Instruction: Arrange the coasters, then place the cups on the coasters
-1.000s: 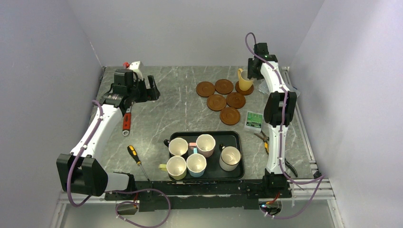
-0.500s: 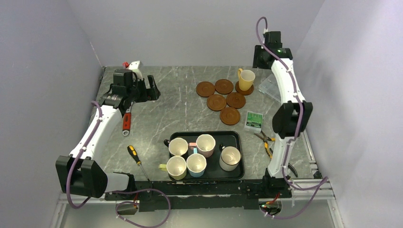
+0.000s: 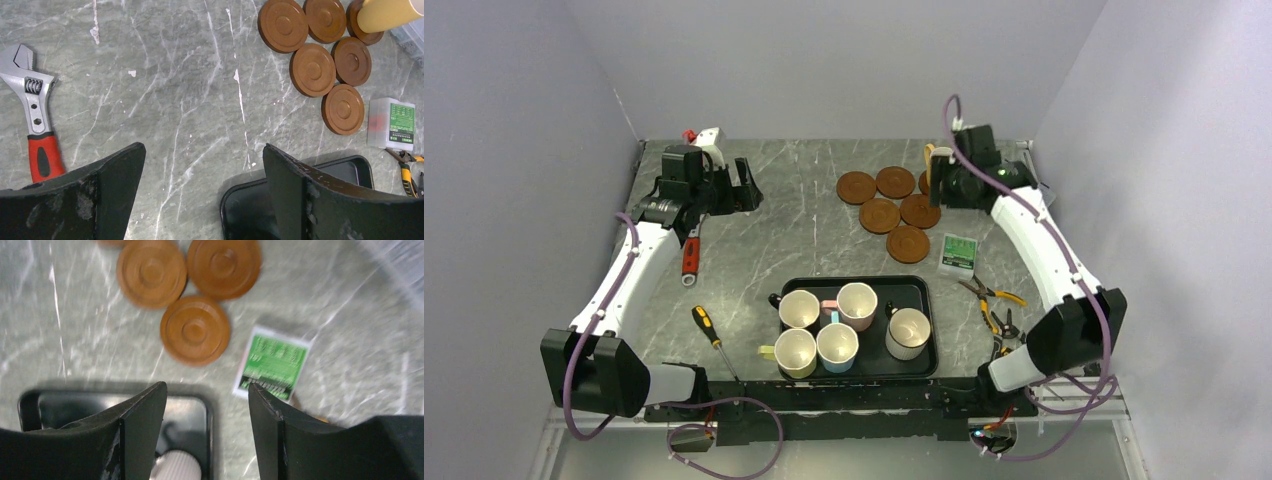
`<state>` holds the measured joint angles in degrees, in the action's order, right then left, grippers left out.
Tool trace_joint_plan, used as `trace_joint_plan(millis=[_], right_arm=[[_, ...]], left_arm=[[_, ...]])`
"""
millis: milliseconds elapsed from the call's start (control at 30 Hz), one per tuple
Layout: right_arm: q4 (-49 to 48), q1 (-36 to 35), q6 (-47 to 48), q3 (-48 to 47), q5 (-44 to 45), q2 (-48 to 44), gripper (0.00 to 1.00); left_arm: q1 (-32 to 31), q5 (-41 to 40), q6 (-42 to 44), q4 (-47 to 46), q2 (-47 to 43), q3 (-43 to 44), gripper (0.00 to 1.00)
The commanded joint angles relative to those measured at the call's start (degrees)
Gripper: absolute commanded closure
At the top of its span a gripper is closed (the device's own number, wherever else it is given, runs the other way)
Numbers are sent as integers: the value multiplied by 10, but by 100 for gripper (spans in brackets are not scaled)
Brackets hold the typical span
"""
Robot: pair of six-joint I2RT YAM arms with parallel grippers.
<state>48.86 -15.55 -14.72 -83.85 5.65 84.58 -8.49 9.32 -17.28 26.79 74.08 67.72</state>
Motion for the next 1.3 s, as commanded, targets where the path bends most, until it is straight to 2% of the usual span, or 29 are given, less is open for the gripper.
trace_joint_plan(millis=[0,333,600,767,900,1033,1267], right_arm=[[21,-40,-63,72,-30,-48,35],[105,-86,-153,182,-66,-150,38],[118,-130,-247,302,-84,-235,42],[127,-167,-284,327,-76,-266,42],[123,-180,-297,342,-60,-267,45],[128,-213,-320,351,9,-264,50],[103,-241,-333,395,14,-254,55]], left_arm=[[1,16,-2,-12,9,7,6],[1,4,2,-14,18,3,6],[1,9,-2,-19,14,0,6],[1,17,-4,-19,15,1,6],[1,19,-4,-18,18,2,6],[1,16,-4,-18,12,3,6],[1,28,-9,-20,14,3,6]])
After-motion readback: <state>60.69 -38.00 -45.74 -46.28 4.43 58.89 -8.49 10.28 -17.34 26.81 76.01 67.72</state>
